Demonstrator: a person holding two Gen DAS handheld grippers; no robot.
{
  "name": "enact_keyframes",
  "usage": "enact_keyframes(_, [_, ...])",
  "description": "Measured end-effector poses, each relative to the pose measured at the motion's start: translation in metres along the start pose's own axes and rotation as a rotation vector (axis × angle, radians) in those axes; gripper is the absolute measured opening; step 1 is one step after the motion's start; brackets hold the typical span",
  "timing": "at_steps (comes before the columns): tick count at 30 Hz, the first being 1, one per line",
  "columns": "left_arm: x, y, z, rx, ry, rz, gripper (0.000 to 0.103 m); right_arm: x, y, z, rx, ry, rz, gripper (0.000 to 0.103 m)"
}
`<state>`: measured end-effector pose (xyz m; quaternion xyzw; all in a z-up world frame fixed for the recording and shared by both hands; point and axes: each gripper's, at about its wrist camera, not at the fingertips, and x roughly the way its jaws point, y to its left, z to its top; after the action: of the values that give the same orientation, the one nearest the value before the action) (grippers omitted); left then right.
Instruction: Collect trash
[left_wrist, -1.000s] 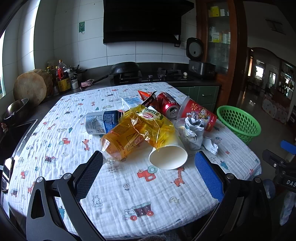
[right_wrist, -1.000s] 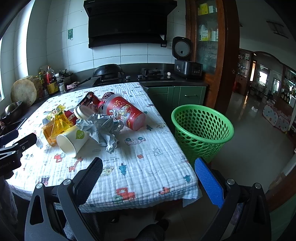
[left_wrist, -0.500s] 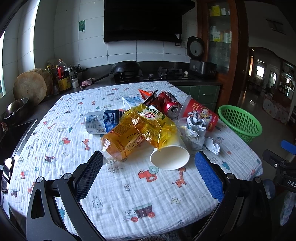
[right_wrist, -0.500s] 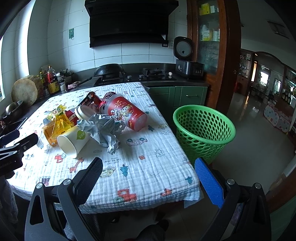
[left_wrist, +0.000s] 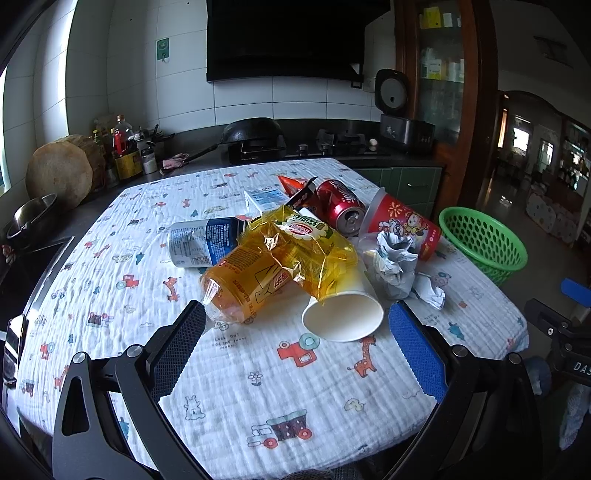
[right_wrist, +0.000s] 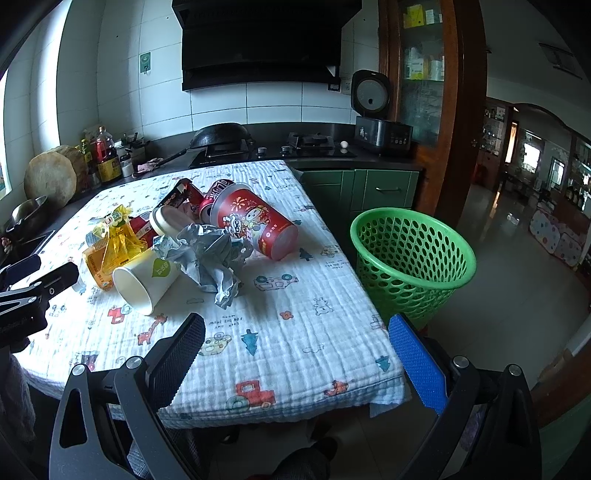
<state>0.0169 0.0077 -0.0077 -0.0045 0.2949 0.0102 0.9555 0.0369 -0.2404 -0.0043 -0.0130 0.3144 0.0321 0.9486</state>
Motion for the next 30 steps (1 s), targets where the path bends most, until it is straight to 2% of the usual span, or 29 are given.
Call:
enact_keyframes(11, [0.010,0.004,0.001,0.009,0.018,0.002,0.098,0.013,0.010,0.008,-0.063,0.000,0.051,0.096])
enact_keyframes(21, [0.015,0.025,0.006,0.014,0.023,0.012,0.098,0.040,0.039,0.022,-0.148,0.025,0.170,0.095])
enact_keyframes(24, [0.019,0.033,0.008,0.018,0.031,0.009,0.098,0.051,0.048,0.026,-0.166,0.033,0.201,0.092])
enact_keyframes(26, [0.024,0.038,0.010,0.019,0.043,-0.009,0.098,0.061,0.052,0.028,-0.176,0.051,0.215,0.087])
enact_keyframes(30, [0.030,0.045,0.015,0.042,0.044,-0.017,0.097,0.083,0.059,0.031,-0.186,0.083,0.229,0.085])
